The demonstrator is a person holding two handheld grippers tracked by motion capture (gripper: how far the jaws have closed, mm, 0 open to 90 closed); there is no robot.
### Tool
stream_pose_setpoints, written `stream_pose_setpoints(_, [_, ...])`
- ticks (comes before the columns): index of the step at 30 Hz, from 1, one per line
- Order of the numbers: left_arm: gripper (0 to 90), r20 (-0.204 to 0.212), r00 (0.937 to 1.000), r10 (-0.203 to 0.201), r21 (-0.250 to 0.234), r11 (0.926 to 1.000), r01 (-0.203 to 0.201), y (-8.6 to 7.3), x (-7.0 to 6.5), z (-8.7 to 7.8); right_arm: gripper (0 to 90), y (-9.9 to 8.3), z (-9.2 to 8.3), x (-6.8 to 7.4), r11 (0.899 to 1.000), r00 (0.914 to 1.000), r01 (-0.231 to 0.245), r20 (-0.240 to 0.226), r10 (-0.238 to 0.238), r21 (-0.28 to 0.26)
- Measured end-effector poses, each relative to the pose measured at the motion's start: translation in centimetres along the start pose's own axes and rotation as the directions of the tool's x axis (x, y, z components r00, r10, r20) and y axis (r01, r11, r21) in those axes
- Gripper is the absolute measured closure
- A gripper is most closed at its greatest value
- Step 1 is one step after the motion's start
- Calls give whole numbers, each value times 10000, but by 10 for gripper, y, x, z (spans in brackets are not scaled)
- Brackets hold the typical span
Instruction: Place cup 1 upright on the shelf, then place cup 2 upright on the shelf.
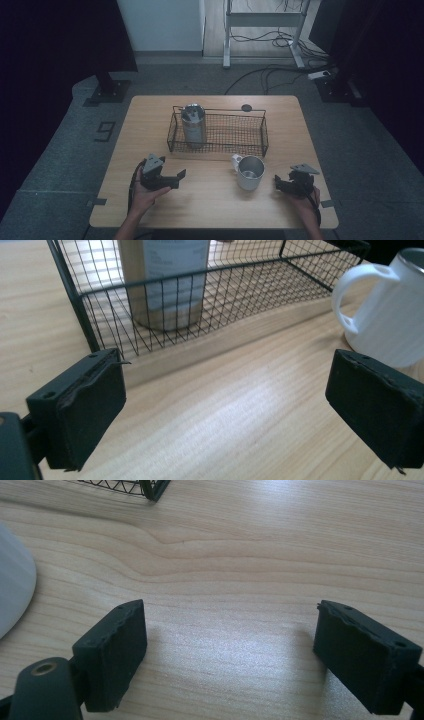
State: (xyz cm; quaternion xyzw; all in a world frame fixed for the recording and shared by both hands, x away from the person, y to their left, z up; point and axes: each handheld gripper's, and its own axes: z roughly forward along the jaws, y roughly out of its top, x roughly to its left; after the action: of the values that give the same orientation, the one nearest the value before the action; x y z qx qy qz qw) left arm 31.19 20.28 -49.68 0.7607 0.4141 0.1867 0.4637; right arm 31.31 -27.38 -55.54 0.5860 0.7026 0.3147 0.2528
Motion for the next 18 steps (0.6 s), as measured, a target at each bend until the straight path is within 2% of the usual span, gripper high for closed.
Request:
stream_pose_setpoints(1, [34, 39, 10000, -86, 16, 10000, 86, -4, 0, 2, 135, 0, 0, 0, 10000, 10000, 1, -1, -1, 0])
stream_pose_setpoints(3, [35, 45, 10000, 18, 227, 9997, -19, -5, -1, 4, 135, 0, 0, 0, 10000, 10000, 6, 1, -6, -3])
stream_pose_setpoints(9, [40, 20, 9999, -149, 151, 9998, 148, -5, 1, 6, 135, 0, 0, 0, 10000, 10000, 7, -2, -7, -3])
stream_pose_setpoints(15, [40, -13, 9999, -153, 119, 9998, 153, -6, 2, 6, 132, 0, 0, 0, 10000, 10000, 21, -28, -21, -35])
stream_pose_setpoints(18, [42, -17, 9998, -192, 119, 9997, 193, -6, 2, 6, 132, 0, -2, 1, 9994, 9999, 87, -81, -90, -340])
